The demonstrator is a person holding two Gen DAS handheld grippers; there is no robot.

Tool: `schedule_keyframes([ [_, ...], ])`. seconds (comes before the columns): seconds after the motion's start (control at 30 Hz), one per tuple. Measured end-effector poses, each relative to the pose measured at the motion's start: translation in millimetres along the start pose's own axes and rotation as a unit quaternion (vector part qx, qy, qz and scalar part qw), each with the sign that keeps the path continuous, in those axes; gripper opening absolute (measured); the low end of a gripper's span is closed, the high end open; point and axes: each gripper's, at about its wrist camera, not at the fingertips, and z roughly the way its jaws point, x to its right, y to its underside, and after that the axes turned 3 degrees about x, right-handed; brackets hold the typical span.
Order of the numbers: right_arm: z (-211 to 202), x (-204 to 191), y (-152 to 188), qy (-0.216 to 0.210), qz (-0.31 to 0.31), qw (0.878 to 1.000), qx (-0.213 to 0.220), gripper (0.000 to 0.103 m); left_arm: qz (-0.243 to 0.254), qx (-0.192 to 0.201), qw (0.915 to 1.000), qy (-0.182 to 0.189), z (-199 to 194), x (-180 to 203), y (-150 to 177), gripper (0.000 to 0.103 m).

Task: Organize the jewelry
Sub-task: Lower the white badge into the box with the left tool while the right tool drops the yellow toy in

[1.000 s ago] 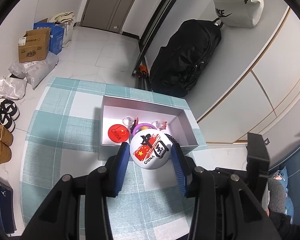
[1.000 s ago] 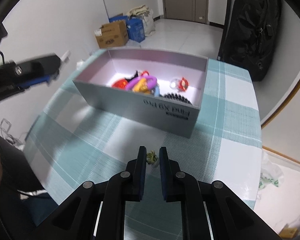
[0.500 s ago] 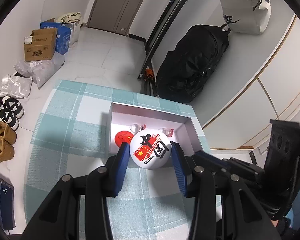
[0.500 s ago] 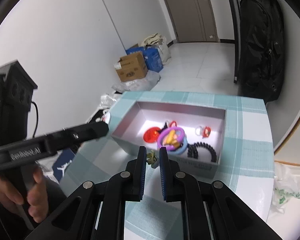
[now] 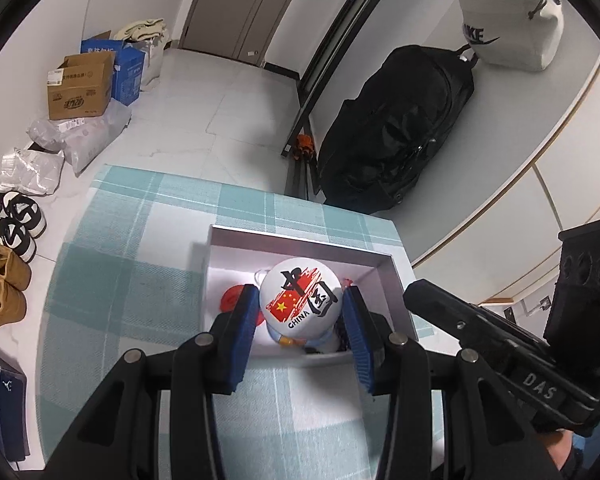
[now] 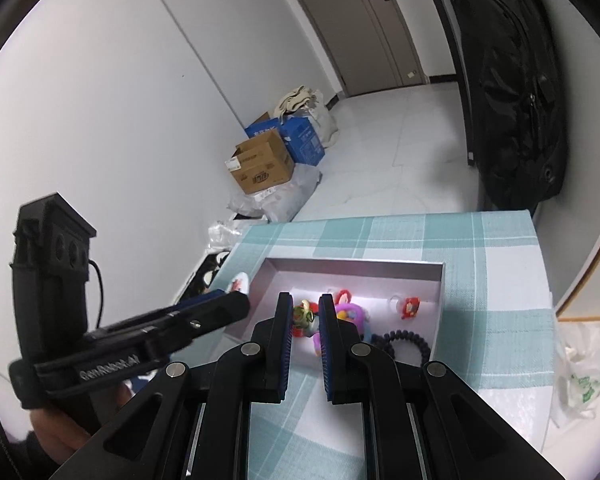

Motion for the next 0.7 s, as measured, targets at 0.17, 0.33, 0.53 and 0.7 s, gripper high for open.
schedule_keyframes([
  [0.17, 5.6, 11.4, -5.2, -0.020, 0.017, 1.000, -0.001, 0.012, -0.025, -0.013, 0.9996, 0.004, 10.7, -2.4, -1.7, 0.037],
  [0.33, 15.9, 26.2, -8.7, -0.035, 0.047, 0.998, -0.015, 0.012, -0.036, -0.024, 0.9991, 0.001, 22.6, -4.1, -4.7, 0.037],
  [0.53, 21.4, 34.7, -12.2, -0.039, 0.066, 0.997, -0.017, 0.012, -0.026, -0.036, 0.9990, -0.008, 31.0, -1.7, -0.8, 0.037],
  [0.7, 28.9, 39.0, -12.7, -0.031, 0.078, 0.996, -0.027, 0.012, -0.022, -0.038, 0.9990, -0.007, 31.6, 0.3, -1.5, 0.037],
])
